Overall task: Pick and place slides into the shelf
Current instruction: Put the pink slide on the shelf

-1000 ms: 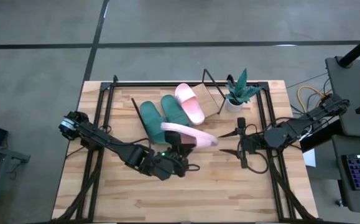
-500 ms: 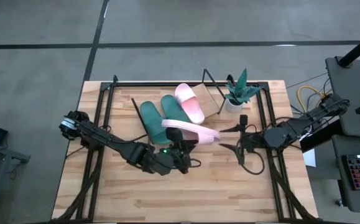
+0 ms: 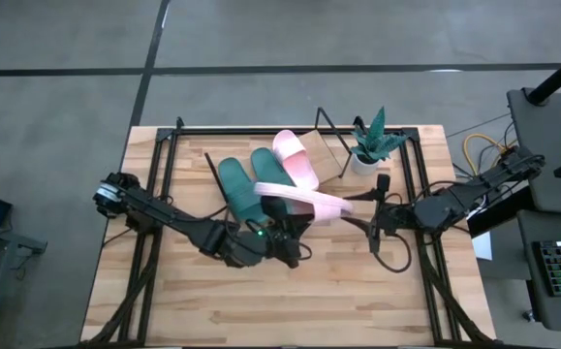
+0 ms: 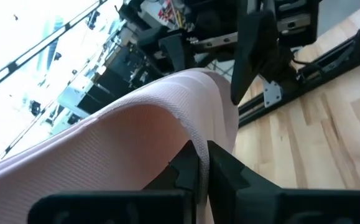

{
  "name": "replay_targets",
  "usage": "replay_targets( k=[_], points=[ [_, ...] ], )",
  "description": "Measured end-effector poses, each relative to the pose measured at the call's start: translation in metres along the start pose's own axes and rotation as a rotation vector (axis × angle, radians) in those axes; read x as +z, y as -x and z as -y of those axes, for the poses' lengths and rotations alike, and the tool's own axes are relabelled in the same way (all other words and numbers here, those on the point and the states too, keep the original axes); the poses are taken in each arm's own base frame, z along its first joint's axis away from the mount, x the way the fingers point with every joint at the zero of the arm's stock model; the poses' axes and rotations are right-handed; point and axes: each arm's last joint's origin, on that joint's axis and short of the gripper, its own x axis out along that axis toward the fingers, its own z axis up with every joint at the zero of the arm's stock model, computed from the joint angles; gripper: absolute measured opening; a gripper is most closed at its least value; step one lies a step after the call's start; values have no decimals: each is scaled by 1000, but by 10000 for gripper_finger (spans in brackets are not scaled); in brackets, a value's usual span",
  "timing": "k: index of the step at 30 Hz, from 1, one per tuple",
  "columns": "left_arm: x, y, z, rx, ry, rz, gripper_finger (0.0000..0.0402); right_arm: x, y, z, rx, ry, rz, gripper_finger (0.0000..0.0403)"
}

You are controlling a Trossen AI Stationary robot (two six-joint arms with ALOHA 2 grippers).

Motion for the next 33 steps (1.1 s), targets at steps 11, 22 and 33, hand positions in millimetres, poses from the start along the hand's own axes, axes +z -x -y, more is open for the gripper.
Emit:
replay_targets(
  k=[11,22,33],
  points=[
    [2,-1,1,-54,-6,64,0,4,0,1,-7,85,40,149],
    [2,-1,2,-69,-49,77,8,3,1,1,13,120,31,33],
    [17,25,6,-57,-253,121,162,-6,15,10,143,-55,-279,31]
  ],
)
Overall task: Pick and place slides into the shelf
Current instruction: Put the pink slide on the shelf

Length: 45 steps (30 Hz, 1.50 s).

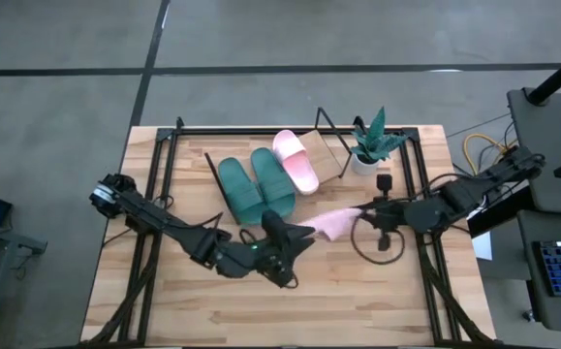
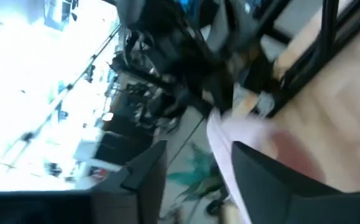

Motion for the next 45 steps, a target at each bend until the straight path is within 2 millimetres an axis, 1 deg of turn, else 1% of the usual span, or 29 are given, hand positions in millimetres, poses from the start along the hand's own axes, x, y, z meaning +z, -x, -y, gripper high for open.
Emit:
replay_targets(
  k=[3,5,10,12,15,17,22,29,32,34,36,38,41,45],
  points=[
    [3,7,3,18,-137,-47,192,6,6,8,62,-169,1,31],
    [4,10,7,19,-229,-63,200,6,5,10,109,-234,-18,31],
    [2,6,20,3,-441,-98,202,6,2,17,183,-362,-47,31],
    [2,3,26,-5,-532,-110,202,2,0,19,176,-390,-80,31],
    [0,-2,38,-15,-722,-167,202,0,-3,22,159,-417,-93,31],
    [0,-5,42,-16,-776,-182,202,1,-3,24,161,-431,-85,31],
    [2,-7,39,15,-808,-186,202,1,-3,23,186,-452,-91,31],
    [-8,-20,32,24,-814,-221,202,2,-5,19,282,-483,-96,31],
    [-11,-24,31,16,-820,-205,202,2,-8,17,289,-480,-105,31],
    [-12,-27,30,16,-807,-160,202,3,-11,16,297,-474,-108,31],
    [-12,-29,29,17,-778,-123,202,3,-12,15,296,-467,-112,31],
    [-11,-31,27,21,-711,-95,202,3,-13,15,296,-459,-112,30],
    [-11,-33,23,35,-609,-98,202,3,-14,14,293,-446,-118,30],
    [-13,-34,22,39,-573,-120,202,1,-14,15,258,-403,-122,30]
  ],
)
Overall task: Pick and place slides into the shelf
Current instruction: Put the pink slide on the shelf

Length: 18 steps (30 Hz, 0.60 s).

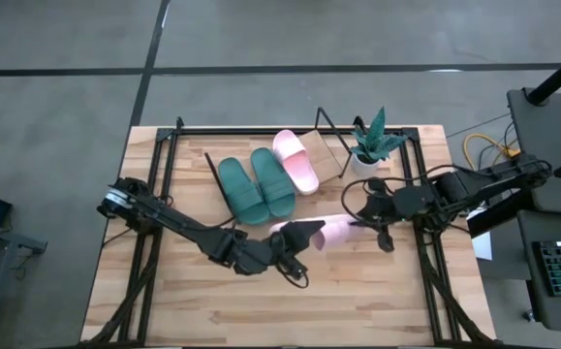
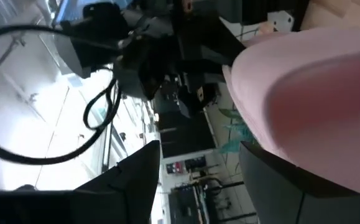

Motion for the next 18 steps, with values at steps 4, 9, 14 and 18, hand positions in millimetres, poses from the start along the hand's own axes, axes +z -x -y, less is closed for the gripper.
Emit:
replay_targets(
  k=[4,9,14,18],
  points=[
    [-1,-1,-2,1,123,-13,202,-2,0,2,-58,48,-6,30],
    [-4,1,-5,-51,244,-11,202,-1,0,3,-75,55,2,30],
    [-5,-1,4,-161,272,59,202,0,0,2,-73,69,12,30],
    [-11,-8,5,-170,309,33,202,5,0,1,-61,82,58,30]
  ],
)
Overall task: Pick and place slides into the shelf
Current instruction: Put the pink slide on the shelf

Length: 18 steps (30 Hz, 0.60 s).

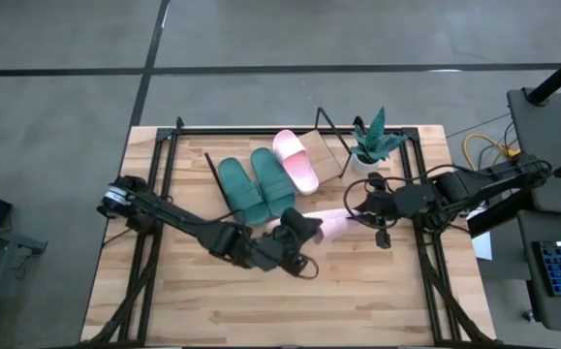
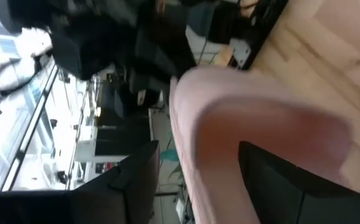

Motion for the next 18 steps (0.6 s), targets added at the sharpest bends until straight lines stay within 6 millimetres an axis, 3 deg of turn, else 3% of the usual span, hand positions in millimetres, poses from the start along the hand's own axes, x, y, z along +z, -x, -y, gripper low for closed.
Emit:
replay_targets(
  k=[7,12,18],
  points=[
    [-11,-13,-5,-1,19,-2,202,-1,-5,-2,11,16,-22,30],
    [-11,-20,-2,-55,46,102,194,-2,-11,-4,24,23,-45,30],
    [-12,-24,0,-59,41,91,103,-1,-11,-3,25,20,-41,30]
  ],
)
